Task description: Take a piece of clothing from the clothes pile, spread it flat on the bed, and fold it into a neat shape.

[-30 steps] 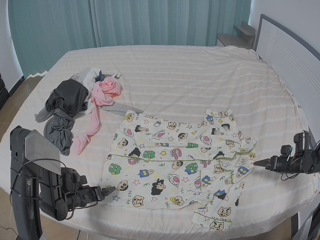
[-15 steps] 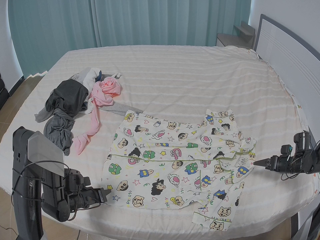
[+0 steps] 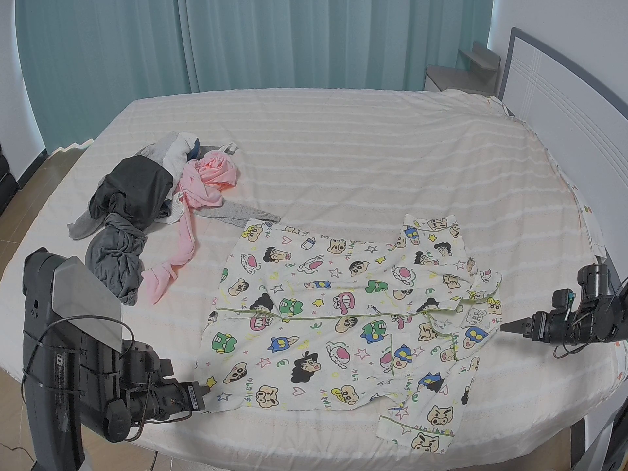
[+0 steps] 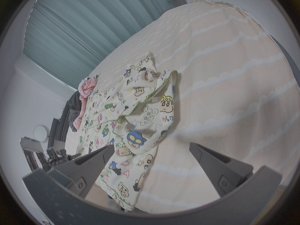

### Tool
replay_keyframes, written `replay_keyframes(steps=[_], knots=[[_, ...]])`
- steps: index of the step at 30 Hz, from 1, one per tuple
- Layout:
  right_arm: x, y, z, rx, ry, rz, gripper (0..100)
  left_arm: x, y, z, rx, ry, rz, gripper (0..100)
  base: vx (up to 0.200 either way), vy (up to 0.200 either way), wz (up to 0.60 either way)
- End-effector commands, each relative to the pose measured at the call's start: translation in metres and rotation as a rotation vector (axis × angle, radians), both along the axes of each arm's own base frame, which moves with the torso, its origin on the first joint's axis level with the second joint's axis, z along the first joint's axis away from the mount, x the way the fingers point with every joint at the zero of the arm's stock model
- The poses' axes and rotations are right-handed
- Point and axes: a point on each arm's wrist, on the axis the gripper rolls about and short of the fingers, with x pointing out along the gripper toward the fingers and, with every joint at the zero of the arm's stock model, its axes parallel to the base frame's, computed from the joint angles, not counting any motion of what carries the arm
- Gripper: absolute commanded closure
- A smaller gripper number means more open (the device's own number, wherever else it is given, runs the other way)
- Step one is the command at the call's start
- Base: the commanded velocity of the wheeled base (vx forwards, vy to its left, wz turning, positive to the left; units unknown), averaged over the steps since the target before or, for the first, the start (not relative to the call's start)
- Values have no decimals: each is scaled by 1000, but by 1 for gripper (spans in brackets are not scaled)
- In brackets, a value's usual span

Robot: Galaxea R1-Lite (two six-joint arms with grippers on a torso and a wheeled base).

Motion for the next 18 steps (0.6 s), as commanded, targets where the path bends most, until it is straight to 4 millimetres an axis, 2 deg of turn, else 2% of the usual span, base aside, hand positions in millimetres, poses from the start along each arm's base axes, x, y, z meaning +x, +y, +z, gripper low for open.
replay_keyframes(steps=[1, 7, 12, 14, 16, 18], knots=[[-6, 2, -11, -24, 49, 59, 0, -3, 6, 8, -8, -16, 25, 100, 0, 0, 0], [-7, 5, -7, -28, 69, 133, 0, -3, 11, 11, -15, -20, 51, 100, 0, 0, 0], [14, 9, 13, -14, 50, 165, 0, -1, 12, 12, -29, -25, 62, 100, 0, 0, 0], [26, 12, 25, 34, 99, 148, 0, -1, 11, 12, -39, -23, 72, 100, 0, 0, 0], [30, 19, 31, 73, 166, 157, 0, -1, 12, 13, -41, -23, 77, 100, 0, 0, 0], [29, 27, 27, 74, 222, 197, 0, -1, 12, 13, -41, -24, 78, 100, 0, 0, 0]])
